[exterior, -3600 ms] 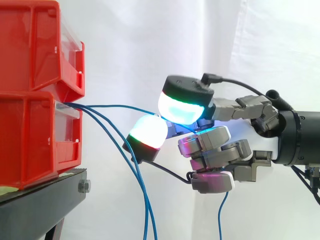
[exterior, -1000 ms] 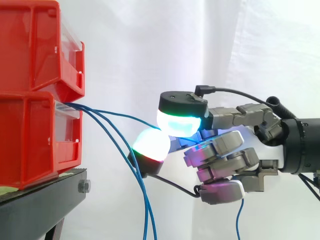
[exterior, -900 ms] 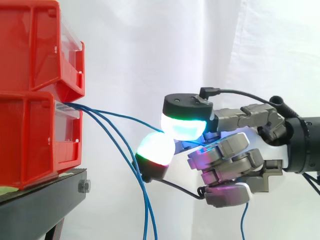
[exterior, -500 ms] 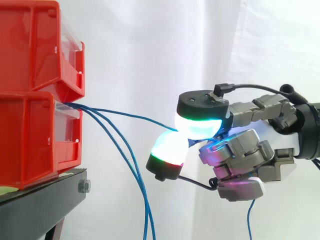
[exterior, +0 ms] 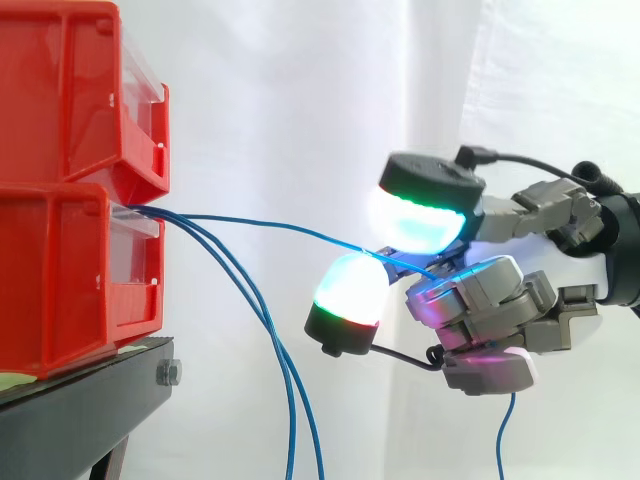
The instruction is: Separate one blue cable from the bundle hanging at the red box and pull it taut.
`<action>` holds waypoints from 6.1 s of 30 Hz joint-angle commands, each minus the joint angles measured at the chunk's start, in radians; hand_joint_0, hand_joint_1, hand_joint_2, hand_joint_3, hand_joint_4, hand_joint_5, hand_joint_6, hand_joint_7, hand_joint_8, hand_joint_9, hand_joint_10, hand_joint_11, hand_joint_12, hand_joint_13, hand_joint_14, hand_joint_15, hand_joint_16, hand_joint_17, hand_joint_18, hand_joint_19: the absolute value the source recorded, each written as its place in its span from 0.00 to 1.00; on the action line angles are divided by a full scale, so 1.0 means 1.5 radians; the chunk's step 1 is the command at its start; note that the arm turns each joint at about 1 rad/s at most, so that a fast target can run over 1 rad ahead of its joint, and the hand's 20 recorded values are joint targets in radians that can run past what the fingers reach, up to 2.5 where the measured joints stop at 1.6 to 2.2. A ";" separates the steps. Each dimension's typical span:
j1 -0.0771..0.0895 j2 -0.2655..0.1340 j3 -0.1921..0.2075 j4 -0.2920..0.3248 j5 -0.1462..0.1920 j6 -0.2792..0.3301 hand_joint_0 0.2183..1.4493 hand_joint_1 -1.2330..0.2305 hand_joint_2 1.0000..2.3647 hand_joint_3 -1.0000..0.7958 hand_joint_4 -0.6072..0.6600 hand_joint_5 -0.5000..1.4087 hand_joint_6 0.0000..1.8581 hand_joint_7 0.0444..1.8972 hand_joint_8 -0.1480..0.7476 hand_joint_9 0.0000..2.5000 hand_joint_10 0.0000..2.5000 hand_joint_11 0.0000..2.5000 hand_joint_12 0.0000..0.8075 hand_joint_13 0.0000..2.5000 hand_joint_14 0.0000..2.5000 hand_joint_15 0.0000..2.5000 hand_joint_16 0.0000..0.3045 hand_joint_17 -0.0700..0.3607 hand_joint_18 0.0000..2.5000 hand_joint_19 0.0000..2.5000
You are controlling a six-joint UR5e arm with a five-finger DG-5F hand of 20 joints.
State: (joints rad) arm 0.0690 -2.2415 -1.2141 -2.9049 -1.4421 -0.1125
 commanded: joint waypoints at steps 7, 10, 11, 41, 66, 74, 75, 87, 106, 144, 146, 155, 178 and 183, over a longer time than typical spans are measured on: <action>0.000 0.000 -0.001 0.002 0.002 0.057 0.29 0.56 0.00 0.28 0.65 0.18 0.43 0.43 0.55 0.44 0.23 0.52 0.45 0.51 0.58 0.48 0.16 0.42 0.49 0.44; -0.001 -0.001 -0.001 0.003 0.005 0.095 0.29 0.56 0.00 0.28 0.64 0.18 0.40 0.46 0.55 0.45 0.19 0.53 0.45 0.52 0.53 0.49 0.16 0.42 0.49 0.44; 0.000 -0.001 -0.001 0.004 0.007 0.104 0.29 0.56 0.00 0.28 0.64 0.18 0.40 0.46 0.55 0.45 0.19 0.53 0.45 0.52 0.53 0.48 0.16 0.42 0.49 0.44; -0.003 -0.002 -0.036 0.078 0.070 0.141 0.33 0.44 0.01 0.39 0.64 0.18 0.39 0.47 0.55 0.43 0.22 0.53 0.44 0.53 0.61 0.47 0.16 0.42 0.51 0.44; 0.001 -0.001 -0.036 0.074 0.105 0.088 0.34 0.48 0.01 0.36 0.65 0.19 0.31 0.57 0.55 0.44 0.20 0.52 0.42 0.52 0.82 0.39 0.15 0.40 0.55 0.46; 0.004 -0.001 -0.036 0.078 0.103 0.082 0.32 0.50 0.00 0.32 0.66 0.19 0.31 0.56 0.55 0.45 0.20 0.52 0.41 0.52 0.83 0.39 0.15 0.40 0.55 0.47; 0.003 -0.001 -0.036 0.078 0.103 0.081 0.32 0.49 0.01 0.32 0.66 0.19 0.32 0.56 0.55 0.45 0.21 0.52 0.42 0.52 0.84 0.39 0.15 0.40 0.56 0.47; 0.004 0.000 -0.036 0.076 0.089 0.084 0.38 0.40 0.01 0.48 0.65 0.18 0.37 0.47 0.55 0.45 0.26 0.51 0.42 0.53 0.85 0.39 0.15 0.40 0.57 0.48; 0.004 0.000 -0.035 0.075 0.089 0.084 0.37 0.38 0.01 0.47 0.67 0.16 0.45 0.40 0.56 0.43 0.30 0.48 0.43 0.53 0.87 0.37 0.16 0.42 0.59 0.49; 0.004 0.007 -0.036 0.053 0.056 0.081 0.35 0.33 0.00 0.58 0.46 0.18 0.51 0.53 0.64 0.42 0.43 0.42 0.54 0.50 0.82 0.38 0.20 0.48 0.58 0.46; 0.004 0.007 -0.036 0.053 0.056 0.081 0.35 0.33 0.00 0.59 0.46 0.18 0.51 0.54 0.64 0.42 0.43 0.42 0.54 0.50 0.80 0.39 0.20 0.49 0.58 0.46; 0.005 0.007 -0.036 0.053 0.055 0.068 0.33 0.34 0.00 0.51 0.55 0.18 0.51 0.52 0.63 0.41 0.40 0.43 0.55 0.48 0.68 0.40 0.21 0.49 0.54 0.44; 0.005 0.007 -0.036 0.051 0.055 0.039 0.33 0.32 0.00 0.54 0.48 0.20 0.50 0.60 0.65 0.43 0.40 0.43 0.56 0.49 0.64 0.41 0.21 0.50 0.54 0.43; 0.005 0.007 -0.036 0.041 0.055 0.040 0.33 0.32 0.00 0.55 0.47 0.20 0.50 0.61 0.66 0.43 0.33 0.44 0.58 0.52 0.35 0.47 0.21 0.50 0.53 0.42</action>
State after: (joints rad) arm 0.0768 -2.2305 -1.2686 -2.8339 -1.3585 -0.0531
